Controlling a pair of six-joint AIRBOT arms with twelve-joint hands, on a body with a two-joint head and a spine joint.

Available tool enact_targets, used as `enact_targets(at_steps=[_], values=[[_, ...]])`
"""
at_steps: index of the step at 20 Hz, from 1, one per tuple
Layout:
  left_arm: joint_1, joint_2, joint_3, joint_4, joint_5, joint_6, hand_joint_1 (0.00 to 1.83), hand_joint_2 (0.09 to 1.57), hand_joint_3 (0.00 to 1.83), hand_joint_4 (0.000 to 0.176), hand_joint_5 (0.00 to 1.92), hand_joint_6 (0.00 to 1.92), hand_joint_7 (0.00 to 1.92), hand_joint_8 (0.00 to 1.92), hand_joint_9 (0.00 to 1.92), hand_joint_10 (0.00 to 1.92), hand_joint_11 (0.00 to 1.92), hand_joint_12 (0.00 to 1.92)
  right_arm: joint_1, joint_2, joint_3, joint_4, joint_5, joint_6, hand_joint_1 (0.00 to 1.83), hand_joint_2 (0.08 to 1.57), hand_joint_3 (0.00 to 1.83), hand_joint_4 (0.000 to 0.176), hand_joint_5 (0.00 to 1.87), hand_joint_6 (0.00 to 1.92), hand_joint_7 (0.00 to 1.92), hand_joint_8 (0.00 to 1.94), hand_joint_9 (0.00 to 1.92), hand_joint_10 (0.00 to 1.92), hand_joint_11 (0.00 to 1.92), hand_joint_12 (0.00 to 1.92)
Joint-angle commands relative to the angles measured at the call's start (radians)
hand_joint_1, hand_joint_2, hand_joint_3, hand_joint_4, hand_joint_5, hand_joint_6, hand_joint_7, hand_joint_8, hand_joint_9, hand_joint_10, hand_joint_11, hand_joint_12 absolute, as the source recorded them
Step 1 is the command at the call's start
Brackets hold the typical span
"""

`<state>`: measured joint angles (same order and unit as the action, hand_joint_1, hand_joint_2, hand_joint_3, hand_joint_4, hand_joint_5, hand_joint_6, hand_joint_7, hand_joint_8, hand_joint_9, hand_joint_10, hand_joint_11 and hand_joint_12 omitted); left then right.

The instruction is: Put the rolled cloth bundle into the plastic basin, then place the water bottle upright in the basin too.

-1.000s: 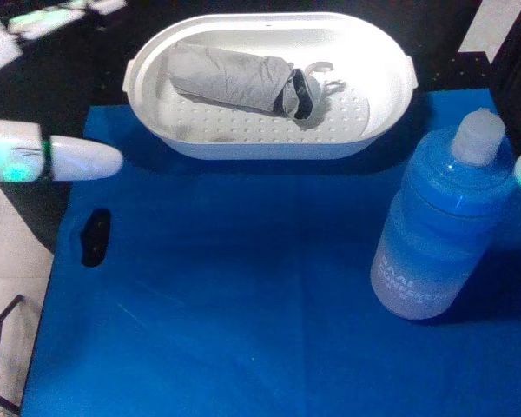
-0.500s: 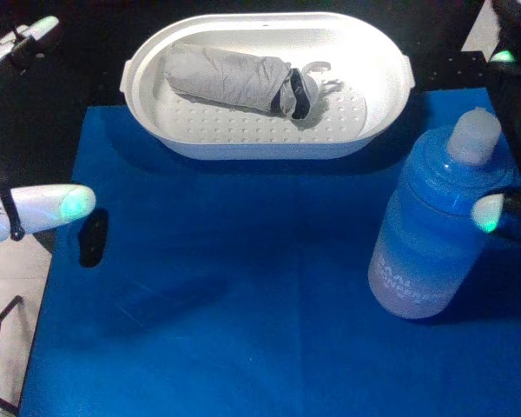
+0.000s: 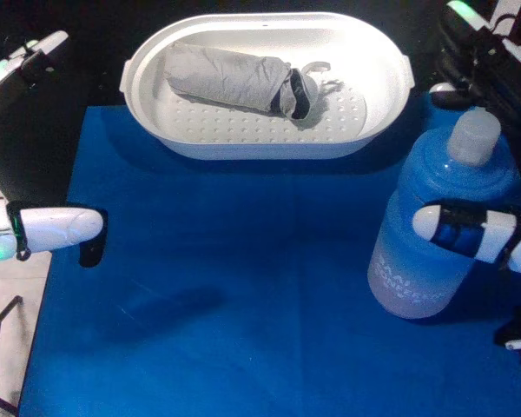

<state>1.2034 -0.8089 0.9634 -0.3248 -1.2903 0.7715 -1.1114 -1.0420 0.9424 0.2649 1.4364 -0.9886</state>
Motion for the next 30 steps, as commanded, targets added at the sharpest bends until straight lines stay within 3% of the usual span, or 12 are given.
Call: enact_targets(at_steps=[1, 7, 10, 12, 13, 14, 15, 16, 17, 19, 28, 30], values=[[-0.001, -0.007, 0.002, -0.006, -0.13, -0.012, 0.65, 0.82, 0.0, 0.176, 0.0, 0.0, 0.0, 0.0, 0.0, 0.0, 0.0, 0.0, 0.017, -0.005, 0.006, -0.007, 0.119, 0.019, 0.91, 0.89, 0.0, 0.176, 0.0, 0.0, 0.0, 0.0, 0.09, 0.0, 0.0, 0.69], [0.008, -0.015, 0.003, -0.008, -0.137, -0.023, 0.67, 0.82, 0.0, 0.176, 0.0, 0.0, 0.0, 0.0, 0.0, 0.0, 0.0, 0.0, 0.017, -0.047, 0.027, 0.003, 0.04, 0.02, 0.91, 0.91, 0.0, 0.176, 0.03, 0.0, 0.08, 0.01, 0.1, 0.0, 0.0, 0.67], [0.011, -0.016, 0.008, -0.004, -0.129, -0.034, 0.66, 0.82, 0.0, 0.176, 0.01, 0.0, 0.0, 0.0, 0.0, 0.0, 0.0, 0.0, 0.017, -0.057, 0.031, -0.008, -0.016, 0.029, 0.92, 0.96, 0.0, 0.176, 0.12, 0.01, 0.18, 0.0, 0.2, 0.01, 0.0, 0.99], [0.013, -0.017, 0.008, -0.003, -0.129, -0.035, 0.65, 0.81, 0.0, 0.176, 0.02, 0.0, 0.0, 0.0, 0.0, 0.0, 0.0, 0.0, 0.017, -0.056, 0.035, -0.019, -0.033, 0.031, 1.01, 1.01, 0.0, 0.101, 0.37, 0.01, 0.37, 0.01, 0.39, 0.02, 0.22, 0.94], [0.013, -0.018, 0.008, -0.003, -0.129, -0.035, 0.65, 0.82, 0.0, 0.176, 0.02, 0.0, 0.0, 0.0, 0.0, 0.0, 0.0, 0.0, 0.017, -0.054, 0.036, -0.022, -0.033, 0.031, 1.06, 1.06, 0.0, 0.0, 0.6, 0.02, 0.59, 0.02, 0.64, 0.05, 0.5, 0.83], [0.013, -0.02, 0.009, -0.003, -0.128, -0.035, 0.65, 0.81, 0.0, 0.176, 0.02, 0.0, 0.0, 0.0, 0.0, 0.0, 0.0, 0.0, 0.017, -0.05, 0.037, -0.026, -0.034, 0.031, 1.06, 1.08, 0.0, 0.0, 0.74, 0.02, 0.73, 0.02, 0.81, 0.06, 0.65, 0.82], [0.013, -0.022, 0.01, -0.003, -0.127, -0.035, 0.65, 0.82, 0.0, 0.176, 0.01, 0.0, 0.0, 0.0, 0.0, 0.0, 0.0, 0.0, 0.017, -0.046, 0.038, -0.029, -0.034, 0.031, 1.11, 1.17, 0.0, 0.0, 0.86, 0.9, 0.85, 0.05, 0.93, 0.14, 0.67, 1.02], [0.013, -0.024, 0.01, -0.003, -0.127, -0.036, 0.64, 0.82, 0.0, 0.176, 0.01, 0.0, 0.0, 0.0, 0.0, 0.0, 0.0, 0.0, 0.017, -0.043, 0.038, -0.03, -0.034, 0.031, 1.14, 1.22, 0.0, 0.0, 0.8, 1.16, 0.79, 1.15, 0.93, 0.29, 0.68, 1.15], [0.014, -0.025, 0.009, -0.003, -0.125, -0.037, 0.63, 0.81, 0.0, 0.176, 0.01, 0.0, 0.0, 0.0, 0.0, 0.0, 0.0, 0.0, 0.017, -0.041, 0.038, -0.03, -0.034, 0.031, 1.15, 1.24, 0.0, 0.0, 0.76, 1.22, 0.74, 1.47, 0.82, 0.72, 0.71, 1.23], [0.015, -0.029, 0.009, -0.002, -0.123, -0.042, 0.64, 0.82, 0.0, 0.176, 0.0, 0.0, 0.0, 0.0, 0.0, 0.0, 0.0, 0.0, 0.017, -0.034, 0.038, -0.03, -0.034, 0.031, 1.16, 1.23, 0.0, 0.0, 0.78, 1.16, 0.78, 1.45, 0.83, 1.02, 0.89, 1.32], [0.016, -0.044, 0.017, 0.0, -0.103, -0.054, 0.66, 0.84, 0.0, 0.176, 0.02, 0.0, 0.0, 0.0, 0.0, 0.0, 0.0, 0.0, 0.047, 0.028, 0.07, -0.059, -0.036, 0.031, 1.12, 1.13, 0.0, 0.0, 0.94, 1.05, 0.97, 1.14, 1.01, 1.47, 0.98, 1.79], [0.016, -0.045, 0.019, 0.002, -0.107, -0.055, 0.73, 0.85, 0.0, 0.176, 0.03, 0.01, 0.0, 0.0, 0.0, 0.0, 0.0, 0.0, 0.116, 0.049, 0.079, -0.091, -0.052, 0.031, 1.13, 1.13, 0.0, 0.0, 0.95, 1.03, 1.08, 1.0, 1.14, 1.31, 1.07, 1.65]])
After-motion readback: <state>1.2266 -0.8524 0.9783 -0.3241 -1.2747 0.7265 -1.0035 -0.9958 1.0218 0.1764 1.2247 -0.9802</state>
